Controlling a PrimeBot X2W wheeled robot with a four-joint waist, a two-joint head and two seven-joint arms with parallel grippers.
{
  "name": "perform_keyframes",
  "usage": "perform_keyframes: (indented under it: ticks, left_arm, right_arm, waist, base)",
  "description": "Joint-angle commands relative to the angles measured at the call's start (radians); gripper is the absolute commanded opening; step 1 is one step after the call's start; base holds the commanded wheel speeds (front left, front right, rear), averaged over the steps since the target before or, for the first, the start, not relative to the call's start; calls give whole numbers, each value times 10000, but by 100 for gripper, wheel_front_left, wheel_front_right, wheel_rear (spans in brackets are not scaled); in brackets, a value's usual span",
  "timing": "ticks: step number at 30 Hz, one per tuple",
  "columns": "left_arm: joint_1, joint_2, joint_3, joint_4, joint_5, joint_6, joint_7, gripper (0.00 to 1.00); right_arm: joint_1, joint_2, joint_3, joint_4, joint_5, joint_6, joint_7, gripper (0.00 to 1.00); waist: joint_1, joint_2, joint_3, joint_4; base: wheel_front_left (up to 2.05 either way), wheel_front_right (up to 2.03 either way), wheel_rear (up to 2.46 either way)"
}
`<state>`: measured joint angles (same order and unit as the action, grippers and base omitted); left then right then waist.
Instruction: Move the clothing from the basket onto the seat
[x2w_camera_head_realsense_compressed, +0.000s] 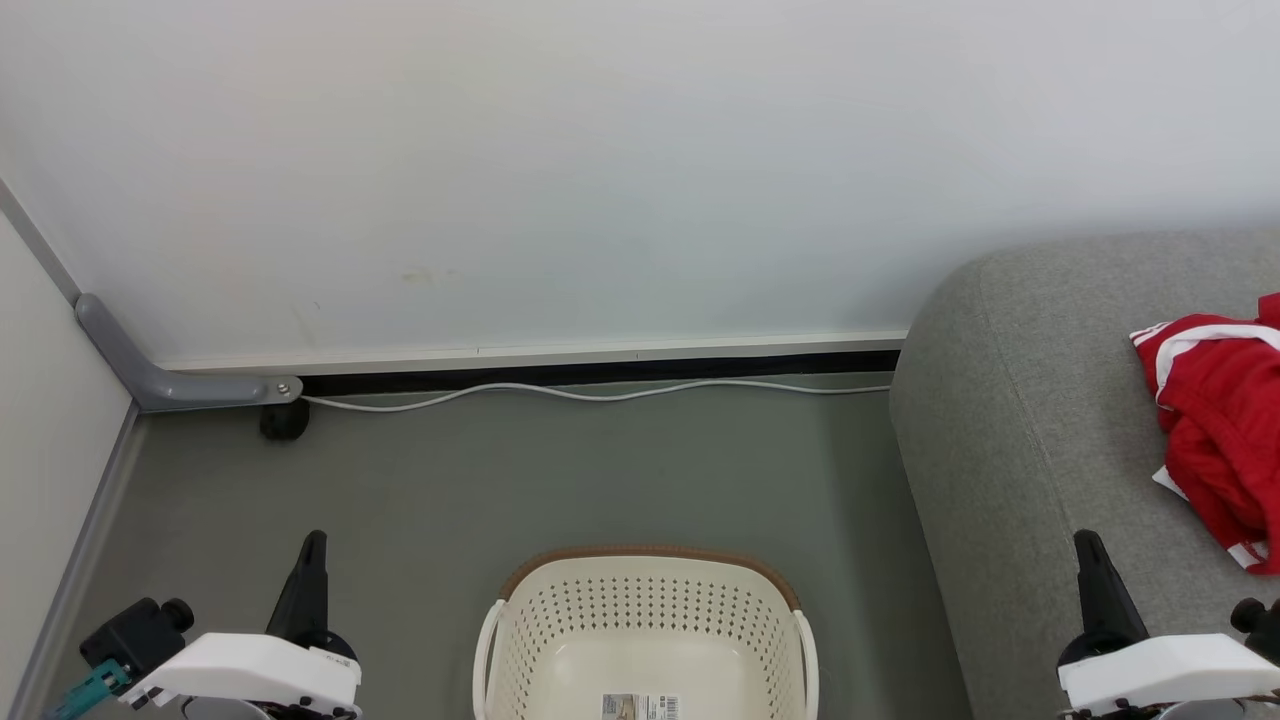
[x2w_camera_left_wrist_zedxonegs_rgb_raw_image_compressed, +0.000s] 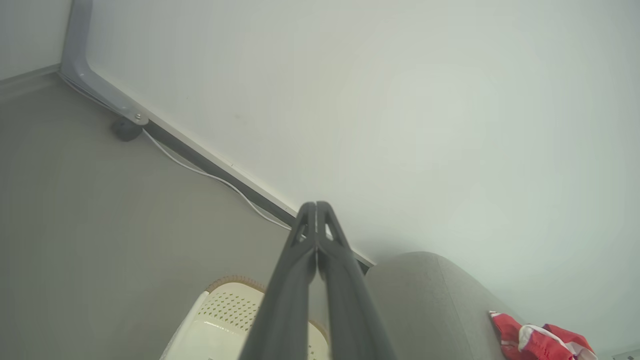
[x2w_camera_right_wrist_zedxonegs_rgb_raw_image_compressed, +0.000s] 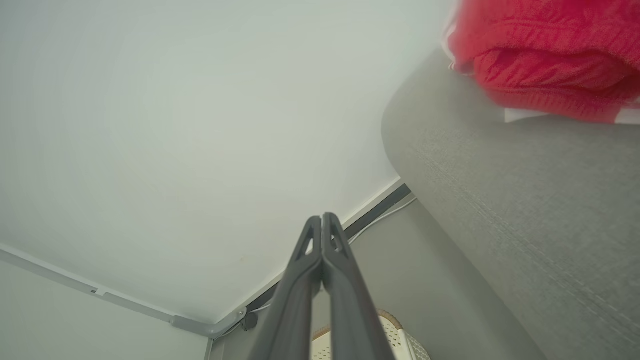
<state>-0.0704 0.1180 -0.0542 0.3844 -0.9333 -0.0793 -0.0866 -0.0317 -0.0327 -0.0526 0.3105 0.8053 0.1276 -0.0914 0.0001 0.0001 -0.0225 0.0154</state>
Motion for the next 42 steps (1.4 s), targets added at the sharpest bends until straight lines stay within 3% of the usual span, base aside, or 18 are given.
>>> perform_keyframes:
  ticks: [1,42]
  left_arm:
    - [-358,128,274,-329,-272,-106,53,0]
    - [-370,-365,1137,-977,-4237,-356,1246,0]
  right_arm:
    - [-457,-122,47,-316,324,14,102,0]
    - [-644,-154,-356,-525,5043,24,1292,0]
  waist:
    - [-1,-1,6,-3]
    - [-1,-1,159,-95]
  base:
    - [0,0,0]
    - [0,0,0]
